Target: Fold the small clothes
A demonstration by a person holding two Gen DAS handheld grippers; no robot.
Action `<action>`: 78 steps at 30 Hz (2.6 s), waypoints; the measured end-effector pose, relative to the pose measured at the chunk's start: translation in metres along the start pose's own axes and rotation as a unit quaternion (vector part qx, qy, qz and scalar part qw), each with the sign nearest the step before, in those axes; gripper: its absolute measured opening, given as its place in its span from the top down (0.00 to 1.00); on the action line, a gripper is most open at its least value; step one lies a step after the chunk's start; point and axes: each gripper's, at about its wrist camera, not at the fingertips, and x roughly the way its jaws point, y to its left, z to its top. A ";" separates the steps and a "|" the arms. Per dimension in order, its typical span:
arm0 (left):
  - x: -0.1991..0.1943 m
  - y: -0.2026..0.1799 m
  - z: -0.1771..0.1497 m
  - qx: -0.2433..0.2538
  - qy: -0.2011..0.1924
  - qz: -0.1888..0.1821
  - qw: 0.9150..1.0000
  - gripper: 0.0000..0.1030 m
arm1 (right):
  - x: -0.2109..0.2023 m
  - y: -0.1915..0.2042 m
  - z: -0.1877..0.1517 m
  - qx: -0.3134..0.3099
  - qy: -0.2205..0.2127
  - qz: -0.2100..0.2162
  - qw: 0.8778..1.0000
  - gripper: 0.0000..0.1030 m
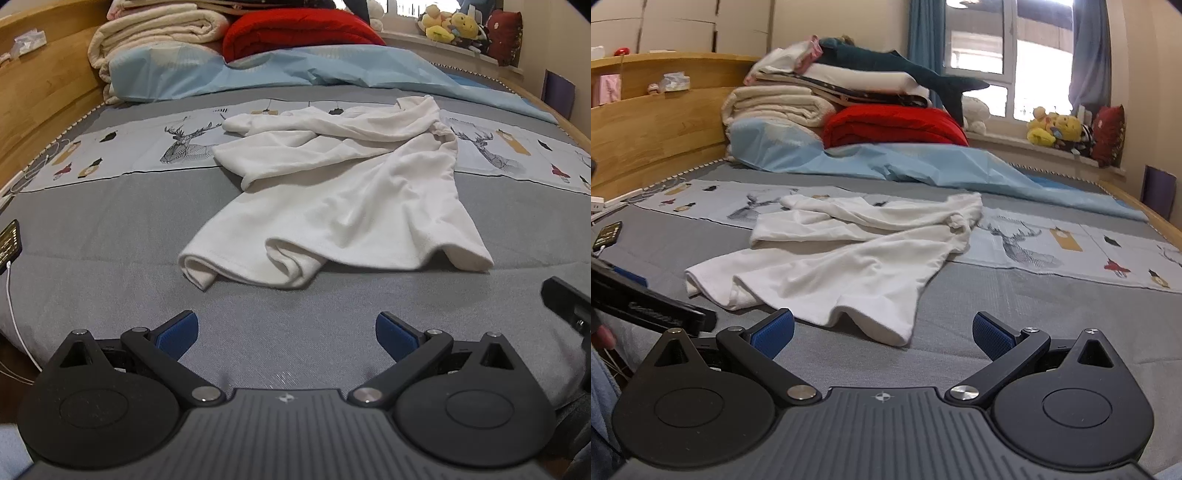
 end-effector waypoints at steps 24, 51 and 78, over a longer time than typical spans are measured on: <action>0.142 0.135 0.087 -0.155 0.134 -0.013 0.979 0.01 | 0.181 -0.049 0.026 0.225 0.226 0.151 0.936 0.92; 0.118 0.022 0.069 -0.048 0.136 -0.184 0.972 0.95 | 0.105 -0.194 0.036 0.254 0.155 -0.097 0.950 0.92; -0.234 0.116 0.354 -0.150 -0.203 -0.120 0.960 0.96 | -0.130 -0.187 0.382 0.175 -0.209 -0.042 0.961 1.00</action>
